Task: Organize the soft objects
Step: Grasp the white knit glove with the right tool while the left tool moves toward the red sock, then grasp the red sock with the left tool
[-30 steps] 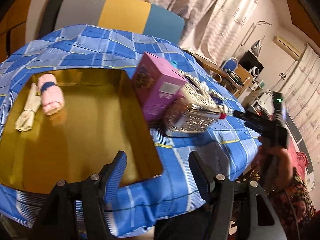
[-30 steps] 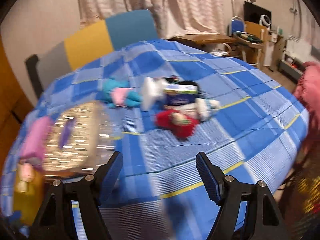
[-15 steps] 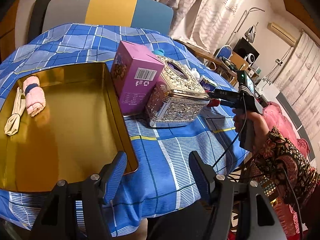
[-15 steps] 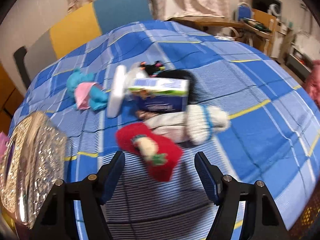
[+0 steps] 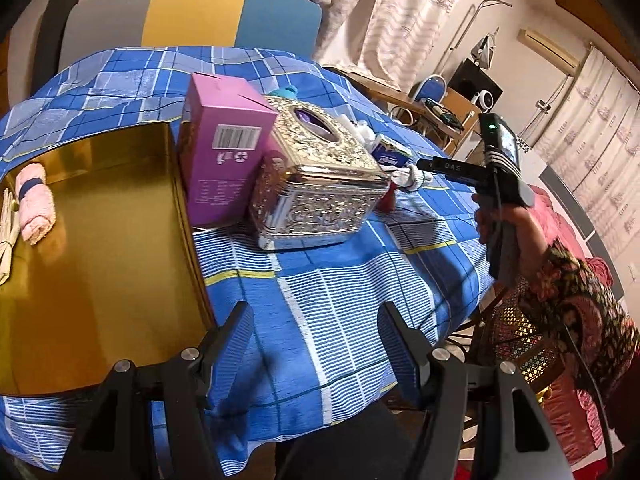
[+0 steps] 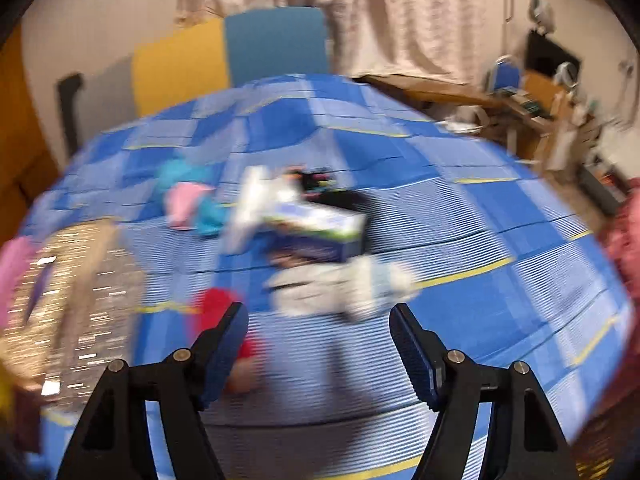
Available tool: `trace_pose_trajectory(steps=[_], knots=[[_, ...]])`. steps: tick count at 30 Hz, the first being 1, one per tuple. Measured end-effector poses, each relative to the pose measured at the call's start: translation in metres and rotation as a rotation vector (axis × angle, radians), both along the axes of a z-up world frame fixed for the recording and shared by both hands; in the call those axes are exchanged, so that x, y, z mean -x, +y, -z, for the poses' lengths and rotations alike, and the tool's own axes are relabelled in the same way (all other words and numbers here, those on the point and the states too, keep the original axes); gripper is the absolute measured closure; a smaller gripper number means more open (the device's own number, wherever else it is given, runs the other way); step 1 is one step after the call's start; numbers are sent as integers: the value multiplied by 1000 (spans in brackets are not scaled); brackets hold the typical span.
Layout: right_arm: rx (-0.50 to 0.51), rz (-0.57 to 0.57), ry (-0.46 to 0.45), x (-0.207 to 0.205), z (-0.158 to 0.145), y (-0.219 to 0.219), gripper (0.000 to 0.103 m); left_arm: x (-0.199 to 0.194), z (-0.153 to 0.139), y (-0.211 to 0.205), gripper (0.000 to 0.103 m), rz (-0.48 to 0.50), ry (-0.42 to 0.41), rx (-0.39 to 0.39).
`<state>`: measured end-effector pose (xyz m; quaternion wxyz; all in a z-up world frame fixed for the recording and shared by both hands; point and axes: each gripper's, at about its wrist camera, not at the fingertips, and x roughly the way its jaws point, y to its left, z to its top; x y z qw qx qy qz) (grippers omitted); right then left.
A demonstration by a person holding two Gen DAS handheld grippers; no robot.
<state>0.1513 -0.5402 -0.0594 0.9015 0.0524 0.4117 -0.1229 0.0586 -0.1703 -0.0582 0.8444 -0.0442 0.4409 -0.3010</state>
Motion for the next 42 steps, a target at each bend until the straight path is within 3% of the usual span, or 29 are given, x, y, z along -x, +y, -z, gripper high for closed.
trace_pose_trajectory(steps=[4, 8, 12, 15, 17, 22, 24, 33, 37, 42], knots=[[71, -27, 94, -25, 13, -14, 26, 0, 2, -7, 38, 12, 4, -5], [74, -45, 195, -51, 33, -16, 26, 0, 2, -12, 38, 23, 7, -15], [-16, -17, 199, -60, 46, -23, 20, -1, 1, -17, 38, 30, 4, -19], [-24, 3, 188, -62, 51, -20, 16, -1, 0, -21, 38, 34, 0, -27], [-12, 14, 171, -62, 52, -19, 20, -1, -1, -23, 38, 39, -2, -28], [-22, 7, 178, -52, 49, -30, 48, 0, -3, -31, 38, 54, -3, -25], [-44, 9, 178, -46, 47, -34, 53, -1, -4, -36, 38, 65, -1, -25], [-98, 35, 195, 6, 33, -49, 55, -9, -24, -77, 38, 120, -22, 4], [-107, 34, 212, 28, 31, -60, 55, -18, -32, -120, 38, 163, -35, -19], [-177, 54, 172, 47, 38, -80, 55, -38, -32, -183, 38, 201, 11, -44]])
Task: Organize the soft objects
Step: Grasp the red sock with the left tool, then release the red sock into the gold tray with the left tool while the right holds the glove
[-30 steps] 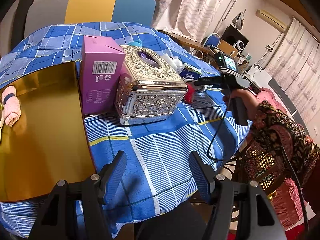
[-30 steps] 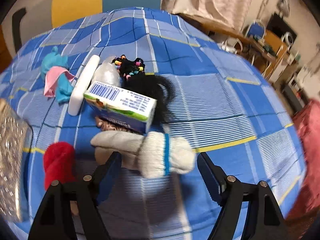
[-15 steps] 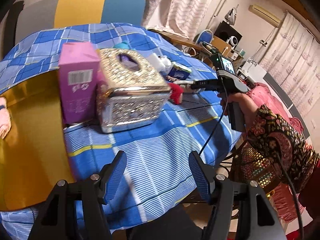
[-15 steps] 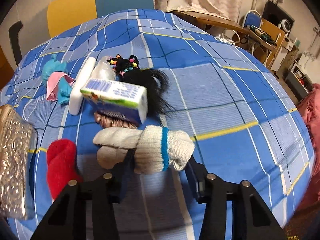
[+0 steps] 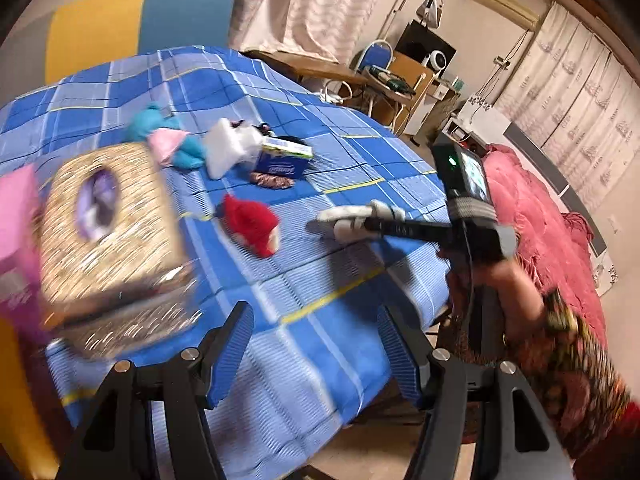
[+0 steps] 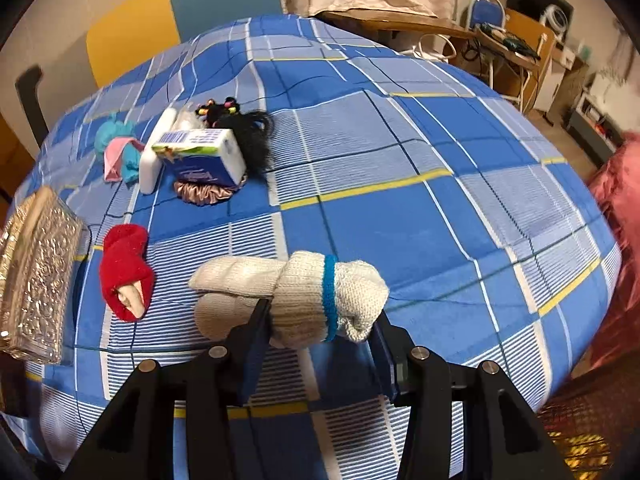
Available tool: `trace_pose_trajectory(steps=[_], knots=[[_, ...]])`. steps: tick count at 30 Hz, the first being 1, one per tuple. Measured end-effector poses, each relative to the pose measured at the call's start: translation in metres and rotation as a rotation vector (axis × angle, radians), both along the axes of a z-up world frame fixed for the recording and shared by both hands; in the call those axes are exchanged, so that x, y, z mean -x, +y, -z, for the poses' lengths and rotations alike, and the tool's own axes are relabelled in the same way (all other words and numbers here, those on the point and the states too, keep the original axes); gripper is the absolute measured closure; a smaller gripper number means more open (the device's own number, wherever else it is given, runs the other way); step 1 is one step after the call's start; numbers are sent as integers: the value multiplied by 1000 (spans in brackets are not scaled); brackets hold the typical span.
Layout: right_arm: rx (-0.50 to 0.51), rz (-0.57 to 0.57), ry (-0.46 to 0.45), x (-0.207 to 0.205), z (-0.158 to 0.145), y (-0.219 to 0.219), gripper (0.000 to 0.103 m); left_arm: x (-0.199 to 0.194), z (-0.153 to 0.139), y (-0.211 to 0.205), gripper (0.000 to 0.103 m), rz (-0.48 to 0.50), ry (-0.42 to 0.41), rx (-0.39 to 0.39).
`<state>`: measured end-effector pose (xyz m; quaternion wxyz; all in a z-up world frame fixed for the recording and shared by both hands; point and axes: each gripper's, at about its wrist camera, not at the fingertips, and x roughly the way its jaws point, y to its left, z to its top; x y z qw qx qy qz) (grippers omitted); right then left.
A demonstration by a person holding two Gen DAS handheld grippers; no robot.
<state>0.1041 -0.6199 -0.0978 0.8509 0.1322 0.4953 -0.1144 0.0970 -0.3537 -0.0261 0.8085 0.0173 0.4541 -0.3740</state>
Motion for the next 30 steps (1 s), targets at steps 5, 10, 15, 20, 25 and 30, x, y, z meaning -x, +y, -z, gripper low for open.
trace_pose_trajectory(steps=[5, 10, 15, 20, 25, 30], knots=[[-57, 12, -23, -1, -3, -8, 55, -34, 16, -54, 38, -31, -23, -127], [-90, 52, -5, 0, -1, -14, 55, -71, 44, -80, 38, -96, -18, -237], [-118, 86, -23, 5, -6, -22, 55, -106, 66, -95, 38, -151, 27, -309], [-135, 80, -39, 5, -9, -22, 55, -125, 86, -103, 38, -176, 32, -349], [-180, 88, -42, 5, -7, -24, 55, -126, 95, -100, 56, -182, 5, -337], [-197, 102, -50, 7, -7, -28, 55, -110, 85, -94, 67, -146, -42, -276]])
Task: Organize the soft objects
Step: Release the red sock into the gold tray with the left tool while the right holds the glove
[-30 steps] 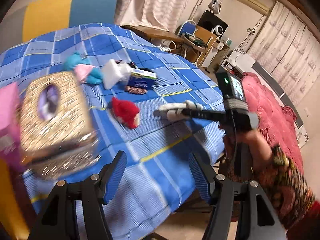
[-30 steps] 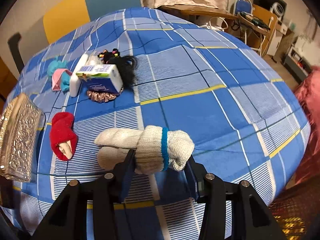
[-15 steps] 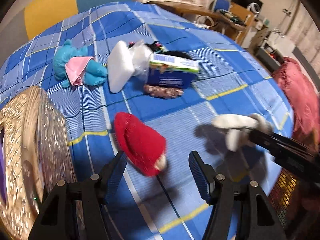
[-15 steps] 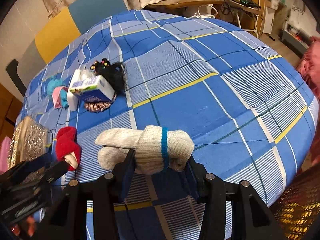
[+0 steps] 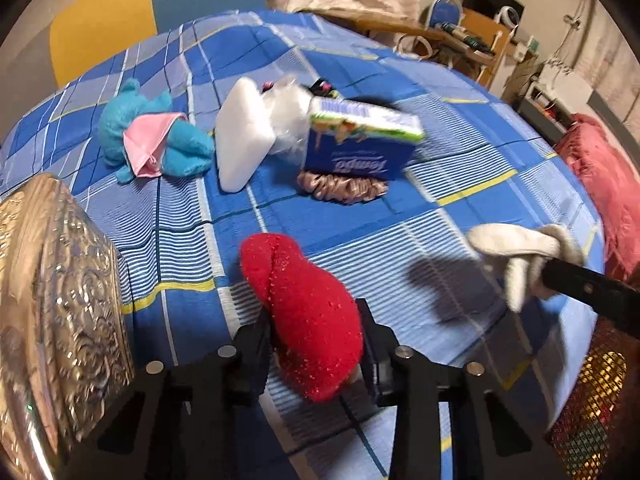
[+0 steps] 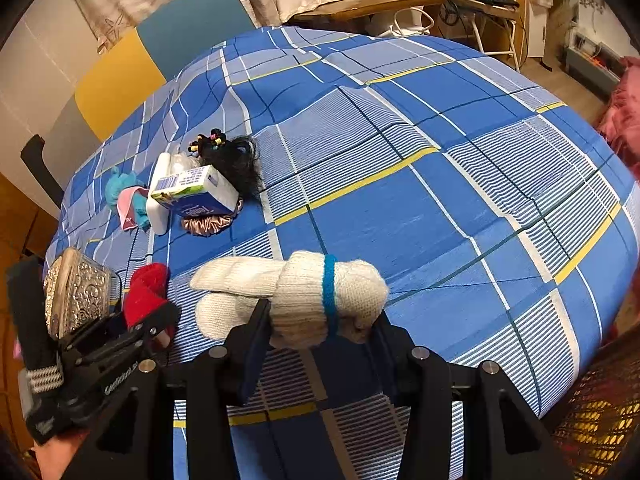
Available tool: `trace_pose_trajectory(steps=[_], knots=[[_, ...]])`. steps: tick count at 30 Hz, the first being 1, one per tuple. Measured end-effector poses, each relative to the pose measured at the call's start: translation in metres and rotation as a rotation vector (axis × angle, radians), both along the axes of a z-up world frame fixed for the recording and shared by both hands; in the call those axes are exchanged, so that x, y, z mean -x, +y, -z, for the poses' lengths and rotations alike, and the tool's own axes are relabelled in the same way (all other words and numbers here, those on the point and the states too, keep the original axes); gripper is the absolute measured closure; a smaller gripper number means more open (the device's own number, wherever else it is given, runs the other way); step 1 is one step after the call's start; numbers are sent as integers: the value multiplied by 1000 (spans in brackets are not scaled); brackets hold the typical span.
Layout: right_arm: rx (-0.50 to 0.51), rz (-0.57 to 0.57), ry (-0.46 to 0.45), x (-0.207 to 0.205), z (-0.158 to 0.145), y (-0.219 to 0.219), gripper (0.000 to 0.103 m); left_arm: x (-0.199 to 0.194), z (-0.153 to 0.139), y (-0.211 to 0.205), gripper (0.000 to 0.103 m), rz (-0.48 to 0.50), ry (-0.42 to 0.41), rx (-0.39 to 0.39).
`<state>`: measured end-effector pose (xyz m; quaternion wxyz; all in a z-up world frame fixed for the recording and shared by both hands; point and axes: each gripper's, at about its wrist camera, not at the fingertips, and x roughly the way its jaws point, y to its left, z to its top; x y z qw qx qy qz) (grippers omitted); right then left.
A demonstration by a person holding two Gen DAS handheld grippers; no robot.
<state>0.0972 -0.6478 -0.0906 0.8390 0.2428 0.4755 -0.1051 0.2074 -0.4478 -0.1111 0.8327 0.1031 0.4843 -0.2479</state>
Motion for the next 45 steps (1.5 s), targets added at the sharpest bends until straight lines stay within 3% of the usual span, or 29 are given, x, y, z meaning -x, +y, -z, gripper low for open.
trace_pose_trajectory(steps=[7, 15, 24, 28, 33, 39, 45], knots=[[-20, 14, 4, 1, 3, -3, 55, 30, -25, 23, 68, 56, -7, 164], [-19, 17, 8, 1, 5, -4, 55, 62, -51, 46, 68, 124, 14, 298], [-16, 34, -11, 4, 4, -7, 55, 93, -115, 127, 68, 115, -95, 379], [2, 20, -31, 3, 4, -3, 55, 91, -137, 184, 68, 44, -156, 393], [8, -12, -64, -3, 6, 7, 55, 76, -141, 250, 68, -66, -155, 394], [5, -61, -117, -5, 5, 25, 55, 53, -118, 313, 68, -180, -149, 321], [-18, -68, -173, 3, -16, 45, 55, 13, -79, 356, 68, -270, -89, 219]])
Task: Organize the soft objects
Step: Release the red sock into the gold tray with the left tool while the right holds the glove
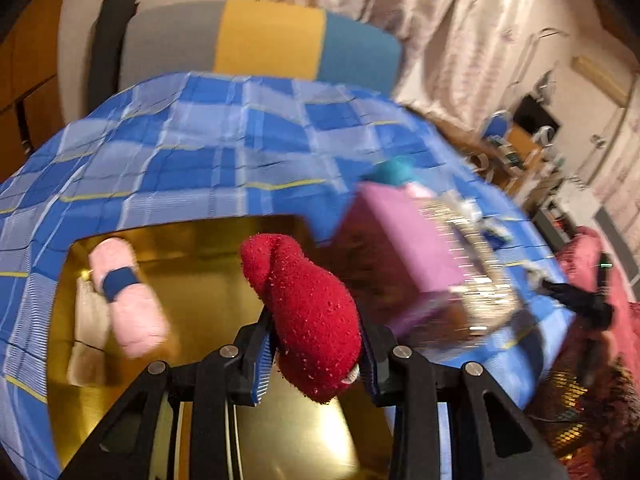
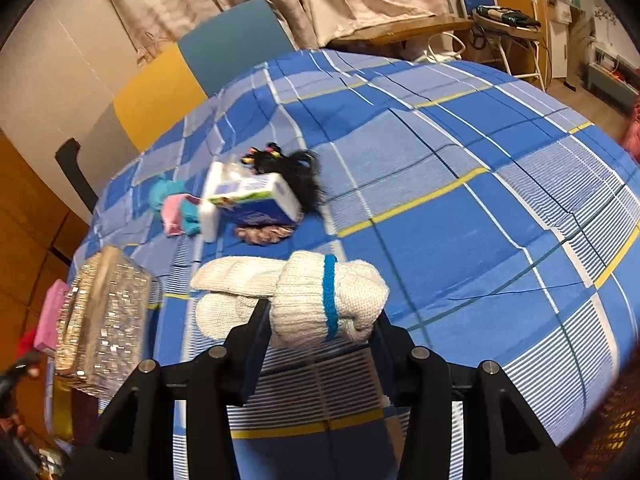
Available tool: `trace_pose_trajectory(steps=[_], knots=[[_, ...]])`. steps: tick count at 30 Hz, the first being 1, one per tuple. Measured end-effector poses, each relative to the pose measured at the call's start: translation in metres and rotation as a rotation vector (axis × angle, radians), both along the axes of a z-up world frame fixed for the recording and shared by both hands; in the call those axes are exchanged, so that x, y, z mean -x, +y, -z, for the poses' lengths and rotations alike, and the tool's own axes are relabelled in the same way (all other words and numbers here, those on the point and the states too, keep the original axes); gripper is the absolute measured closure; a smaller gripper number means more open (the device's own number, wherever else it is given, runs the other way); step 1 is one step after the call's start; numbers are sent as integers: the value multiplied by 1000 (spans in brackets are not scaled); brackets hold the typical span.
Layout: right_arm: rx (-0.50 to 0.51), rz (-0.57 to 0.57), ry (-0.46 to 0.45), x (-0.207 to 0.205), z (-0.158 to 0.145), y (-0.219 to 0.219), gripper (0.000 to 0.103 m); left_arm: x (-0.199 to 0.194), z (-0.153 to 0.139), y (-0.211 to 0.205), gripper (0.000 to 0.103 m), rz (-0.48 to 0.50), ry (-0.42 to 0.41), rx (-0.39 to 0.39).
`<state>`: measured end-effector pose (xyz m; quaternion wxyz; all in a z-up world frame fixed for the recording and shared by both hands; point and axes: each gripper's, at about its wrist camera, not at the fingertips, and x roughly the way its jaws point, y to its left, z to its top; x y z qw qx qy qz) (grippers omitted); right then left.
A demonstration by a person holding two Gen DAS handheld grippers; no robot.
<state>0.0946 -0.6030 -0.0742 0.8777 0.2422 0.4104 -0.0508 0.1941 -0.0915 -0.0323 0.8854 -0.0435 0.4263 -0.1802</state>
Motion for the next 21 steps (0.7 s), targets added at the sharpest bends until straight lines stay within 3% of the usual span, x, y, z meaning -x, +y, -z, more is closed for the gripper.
trace_pose_trajectory(steps=[11, 16, 21], knots=[[-78, -95, -131, 30, -50, 71, 55, -64, 59, 34, 68, -70, 119, -129], [-97, -136, -193, 43, -69, 101, 55, -78, 69, 44, 66, -117, 155, -111], [-96, -180, -215, 44, -83, 123, 55, -84, 74, 51, 57, -147, 174, -82]])
